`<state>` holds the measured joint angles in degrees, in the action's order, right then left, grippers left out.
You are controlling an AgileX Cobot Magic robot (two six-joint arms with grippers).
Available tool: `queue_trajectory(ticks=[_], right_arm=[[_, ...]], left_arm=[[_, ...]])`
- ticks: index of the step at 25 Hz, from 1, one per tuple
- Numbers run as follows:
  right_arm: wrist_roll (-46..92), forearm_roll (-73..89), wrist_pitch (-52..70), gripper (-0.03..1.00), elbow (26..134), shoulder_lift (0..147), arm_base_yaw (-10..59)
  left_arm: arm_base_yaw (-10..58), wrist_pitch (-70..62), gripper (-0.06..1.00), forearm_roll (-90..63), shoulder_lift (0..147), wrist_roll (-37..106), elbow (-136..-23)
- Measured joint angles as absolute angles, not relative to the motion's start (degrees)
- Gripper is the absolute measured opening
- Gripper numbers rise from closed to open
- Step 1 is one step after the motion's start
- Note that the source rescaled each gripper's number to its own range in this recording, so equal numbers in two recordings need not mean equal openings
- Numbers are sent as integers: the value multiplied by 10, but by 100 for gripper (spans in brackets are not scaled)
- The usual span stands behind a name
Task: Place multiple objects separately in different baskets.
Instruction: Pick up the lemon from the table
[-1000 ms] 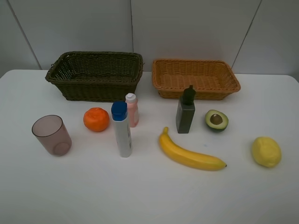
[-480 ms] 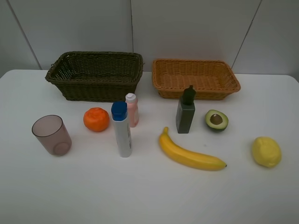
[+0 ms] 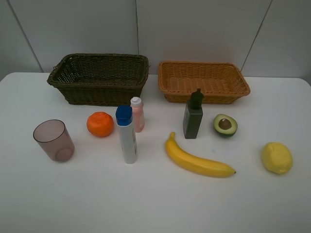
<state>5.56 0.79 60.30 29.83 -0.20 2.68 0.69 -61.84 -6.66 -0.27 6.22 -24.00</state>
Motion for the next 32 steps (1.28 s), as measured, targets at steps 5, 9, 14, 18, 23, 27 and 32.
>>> queue_trajectory(ticks=[5,9,14,18,23,27,32], right_arm=[[56,8,603,86,298,-2,27],[56,8,600,86,305,5,27],[42,8,585,86,347,86,27],[25,8,583,86,385,175,27],[-11,8,583,86,420,289,27],[-19,8,580,86,439,375,27],[-20,0,559,86,441,469,27]], left_arm=[[7,-618,100,-67,-3,62,-240],[7,-618,100,-67,-3,62,-240],[7,-618,100,-67,-3,62,-240],[7,-618,100,-67,-3,62,-240],[7,-618,100,-67,-3,62,-240],[7,-618,100,-67,-3,62,-240],[7,-618,100,-67,-3,62,-240]])
